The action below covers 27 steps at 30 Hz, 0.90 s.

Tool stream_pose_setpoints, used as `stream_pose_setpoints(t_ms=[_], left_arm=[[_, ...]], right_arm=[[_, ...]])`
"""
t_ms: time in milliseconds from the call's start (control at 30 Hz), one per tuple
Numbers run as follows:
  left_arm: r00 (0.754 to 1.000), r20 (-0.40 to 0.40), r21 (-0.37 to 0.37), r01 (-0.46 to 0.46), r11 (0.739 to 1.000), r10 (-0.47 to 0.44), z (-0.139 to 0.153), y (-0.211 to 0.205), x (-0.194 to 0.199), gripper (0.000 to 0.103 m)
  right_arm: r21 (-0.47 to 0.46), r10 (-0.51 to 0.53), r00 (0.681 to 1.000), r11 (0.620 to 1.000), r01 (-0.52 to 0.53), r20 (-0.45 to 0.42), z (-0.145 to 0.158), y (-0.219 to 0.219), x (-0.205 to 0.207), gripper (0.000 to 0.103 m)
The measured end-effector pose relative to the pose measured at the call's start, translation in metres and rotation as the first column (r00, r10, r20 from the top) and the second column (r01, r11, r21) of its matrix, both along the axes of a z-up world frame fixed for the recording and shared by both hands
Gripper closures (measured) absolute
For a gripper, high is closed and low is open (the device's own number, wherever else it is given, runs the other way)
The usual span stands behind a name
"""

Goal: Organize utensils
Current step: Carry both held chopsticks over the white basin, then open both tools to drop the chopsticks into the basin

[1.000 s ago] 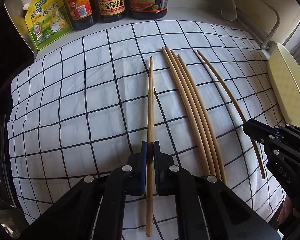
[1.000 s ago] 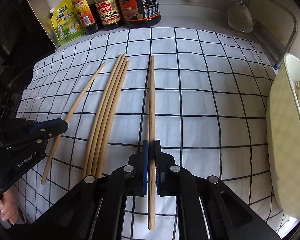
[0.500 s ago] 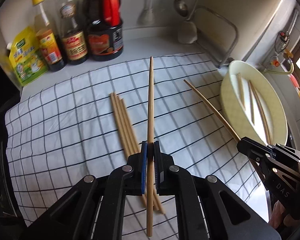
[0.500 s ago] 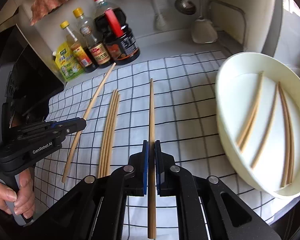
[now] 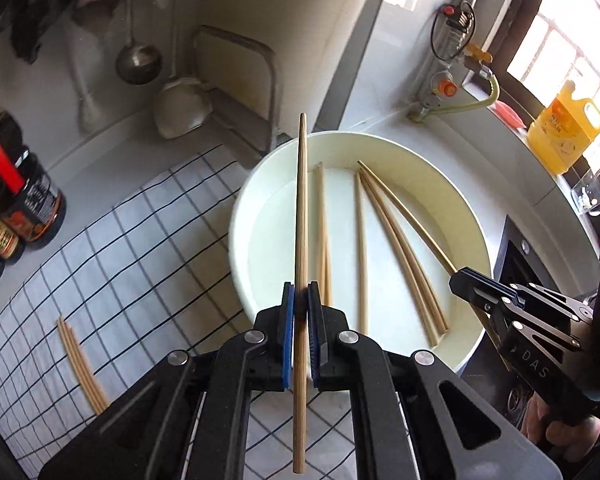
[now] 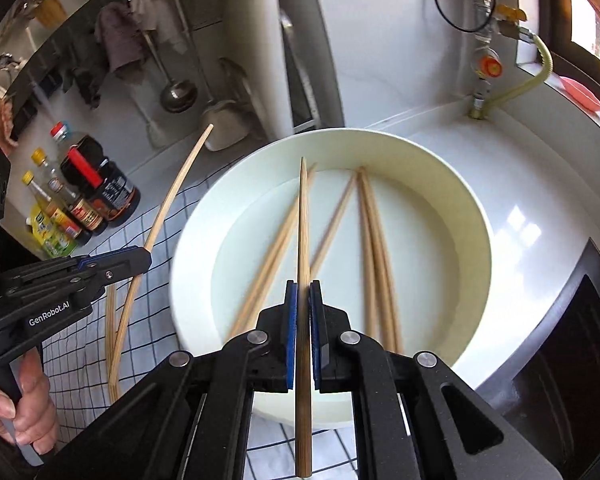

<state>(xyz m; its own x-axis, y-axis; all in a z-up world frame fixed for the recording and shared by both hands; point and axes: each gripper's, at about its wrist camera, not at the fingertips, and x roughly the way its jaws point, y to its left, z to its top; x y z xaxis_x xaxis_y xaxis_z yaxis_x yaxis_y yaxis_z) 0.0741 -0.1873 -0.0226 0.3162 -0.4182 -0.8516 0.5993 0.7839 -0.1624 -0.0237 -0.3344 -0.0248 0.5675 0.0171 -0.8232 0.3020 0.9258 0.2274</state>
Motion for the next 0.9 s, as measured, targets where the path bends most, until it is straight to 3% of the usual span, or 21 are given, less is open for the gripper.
stream_pose_setpoints(t_ms=[367,833,867,900], left_arm=[[0.995,-0.074,0.107,0.078,0.991,-0.07,-0.044,-0.078,0.022,0.096],[0.994,-0.092,0.178,0.079,0.981,-0.063,-0.064,-0.105,0.038,0.095],[0.994,-0.09,0.18,0.071,0.981,-0.056,-0.063,-0.104,0.038,0.095],[0.995,-0.09,0.179,0.064,0.982,-0.048,-0.062,-0.103,0.039,0.088]], right_arm=[[0.016,-0.06,0.997,0.998,0.061,-0.056,-0.037,-0.04,0.019,0.097],[0.032,-0.075,0.995,0.997,0.077,-0.068,-0.049,-0.053,0.027,0.096],[0.033,-0.076,0.995,0.996,0.078,-0.067,-0.048,-0.053,0.026,0.096],[0.034,-0.076,0.995,0.996,0.078,-0.059,-0.047,-0.054,0.026,0.096]])
